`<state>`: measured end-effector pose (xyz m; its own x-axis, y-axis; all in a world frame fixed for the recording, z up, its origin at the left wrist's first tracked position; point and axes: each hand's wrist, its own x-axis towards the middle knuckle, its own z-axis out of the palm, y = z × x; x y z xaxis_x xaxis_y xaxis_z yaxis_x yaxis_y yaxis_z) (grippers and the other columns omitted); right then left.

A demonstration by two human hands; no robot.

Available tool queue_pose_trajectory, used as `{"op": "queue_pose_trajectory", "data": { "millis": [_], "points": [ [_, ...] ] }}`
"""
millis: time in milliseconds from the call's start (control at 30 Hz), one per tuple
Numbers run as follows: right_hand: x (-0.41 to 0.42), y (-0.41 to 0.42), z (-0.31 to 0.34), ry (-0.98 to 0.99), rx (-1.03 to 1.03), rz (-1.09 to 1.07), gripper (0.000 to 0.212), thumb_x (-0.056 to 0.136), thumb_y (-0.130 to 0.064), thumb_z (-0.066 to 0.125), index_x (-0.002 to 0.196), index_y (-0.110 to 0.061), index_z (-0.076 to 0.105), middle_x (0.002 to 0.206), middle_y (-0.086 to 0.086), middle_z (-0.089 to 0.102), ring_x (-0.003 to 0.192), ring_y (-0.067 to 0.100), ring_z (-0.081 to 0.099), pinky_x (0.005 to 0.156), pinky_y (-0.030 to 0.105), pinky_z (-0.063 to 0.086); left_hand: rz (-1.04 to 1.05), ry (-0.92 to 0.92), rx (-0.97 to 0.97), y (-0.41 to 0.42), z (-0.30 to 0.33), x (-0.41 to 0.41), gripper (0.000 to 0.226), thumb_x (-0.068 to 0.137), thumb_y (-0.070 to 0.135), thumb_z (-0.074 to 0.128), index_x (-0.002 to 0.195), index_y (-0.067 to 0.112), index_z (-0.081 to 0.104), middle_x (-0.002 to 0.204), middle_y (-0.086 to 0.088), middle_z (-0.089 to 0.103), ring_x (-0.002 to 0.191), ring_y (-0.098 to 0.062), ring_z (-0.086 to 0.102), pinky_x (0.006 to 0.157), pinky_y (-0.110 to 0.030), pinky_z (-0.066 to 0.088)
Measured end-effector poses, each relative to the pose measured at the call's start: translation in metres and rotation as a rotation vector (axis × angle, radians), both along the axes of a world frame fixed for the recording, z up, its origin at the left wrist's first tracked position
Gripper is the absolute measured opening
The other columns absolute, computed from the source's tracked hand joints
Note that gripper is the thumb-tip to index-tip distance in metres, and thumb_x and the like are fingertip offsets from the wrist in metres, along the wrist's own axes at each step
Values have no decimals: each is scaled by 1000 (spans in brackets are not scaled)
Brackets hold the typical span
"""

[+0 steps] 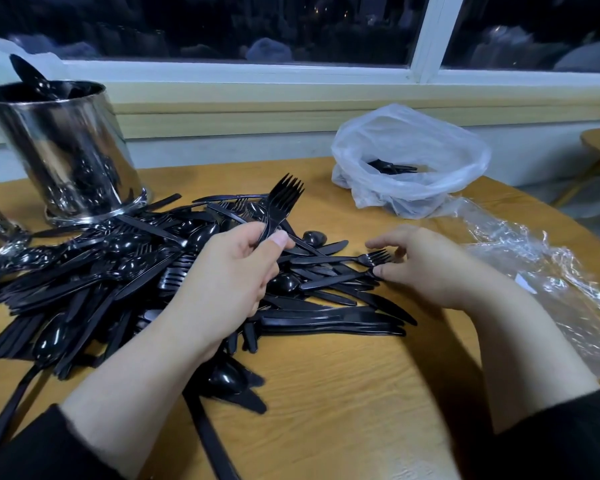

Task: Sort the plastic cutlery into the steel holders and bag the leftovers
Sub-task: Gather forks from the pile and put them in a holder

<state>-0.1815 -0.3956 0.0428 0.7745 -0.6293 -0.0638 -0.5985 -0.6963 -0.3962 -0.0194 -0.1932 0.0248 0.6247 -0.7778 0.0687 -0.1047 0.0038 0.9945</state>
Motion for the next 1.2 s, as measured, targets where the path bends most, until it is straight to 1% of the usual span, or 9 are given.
{"op": "queue_pose_trajectory", "data": {
  "millis": [100, 167, 333, 467, 600, 700, 833, 1000, 1200],
  "points": [
    [-1, 1, -4, 58, -5, 0, 43, 95, -32, 68, 136, -37, 59, 140, -8, 53, 124, 17, 50, 106, 35, 41, -4, -19, 20, 1, 0, 1, 23, 103, 37, 57, 94, 22, 73, 68, -4, 39, 51, -14, 26, 46, -23, 20],
    [-1, 0, -5, 47, 5, -13, 40, 96, -33, 67, 135, -38, 61, 140, -8, 52, 125, 18, 50, 106, 37, 41, -4, -24, 19, 1, 0, 1, 23, 103, 37, 57, 93, 25, 73, 67, -3, 40, 51, -13, 27, 45, -24, 21],
    [-2, -5, -10, -26, 46, -35, 32, 95, -31, 70, 126, -36, 66, 122, -9, 58, 106, 11, 53, 87, 27, 39, 5, -25, 37, 1, 0, 0, 23, 104, 36, 57, 91, 29, 74, 66, -1, 41, 49, -10, 27, 45, -23, 22],
    [-2, -8, -14, -72, 56, -42, 28, 95, -27, 70, 123, -32, 69, 109, -11, 60, 94, 8, 54, 77, 23, 37, 4, -32, 44, 1, 0, 0, 23, 104, 35, 57, 93, 23, 73, 65, -1, 41, 48, -9, 27, 44, -22, 22],
    [-3, -11, -15, -57, 54, -83, 35, 93, -31, 72, 127, -31, 67, 110, -11, 62, 99, 11, 56, 86, 28, 42, -3, -43, 54, 1, -1, -1, 23, 102, 37, 57, 92, 24, 73, 66, -2, 42, 47, -10, 27, 45, -22, 22],
    [-3, -12, -16, -63, 65, -97, 29, 92, -32, 72, 121, -32, 70, 99, -15, 63, 96, 13, 59, 87, 32, 47, 2, -41, 57, 1, -1, -1, 23, 102, 37, 57, 92, 25, 73, 66, -2, 42, 48, -11, 26, 46, -23, 22],
    [-3, -13, -19, -100, 87, -98, 20, 91, -30, 74, 111, -30, 72, 89, -12, 63, 84, 9, 59, 81, 32, 49, 8, -40, 57, 0, -2, -2, 24, 101, 39, 58, 93, 23, 73, 65, -1, 42, 49, -12, 27, 47, -24, 22],
    [-2, -12, -18, -106, 102, -92, 19, 92, -31, 72, 111, -31, 69, 83, -11, 58, 76, 8, 56, 68, 29, 44, 3, -63, 65, 0, -2, -2, 22, 102, 38, 57, 93, 26, 74, 63, 1, 44, 49, -11, 29, 46, -25, 24],
    [0, -9, -17, -80, 127, -78, 16, 93, -31, 71, 109, -29, 67, 89, -12, 58, 78, 4, 54, 65, 21, 40, 5, -70, 68, 0, -3, -1, 24, 102, 40, 57, 93, 25, 73, 63, 1, 44, 50, -12, 29, 47, -26, 24]
  ]
}}
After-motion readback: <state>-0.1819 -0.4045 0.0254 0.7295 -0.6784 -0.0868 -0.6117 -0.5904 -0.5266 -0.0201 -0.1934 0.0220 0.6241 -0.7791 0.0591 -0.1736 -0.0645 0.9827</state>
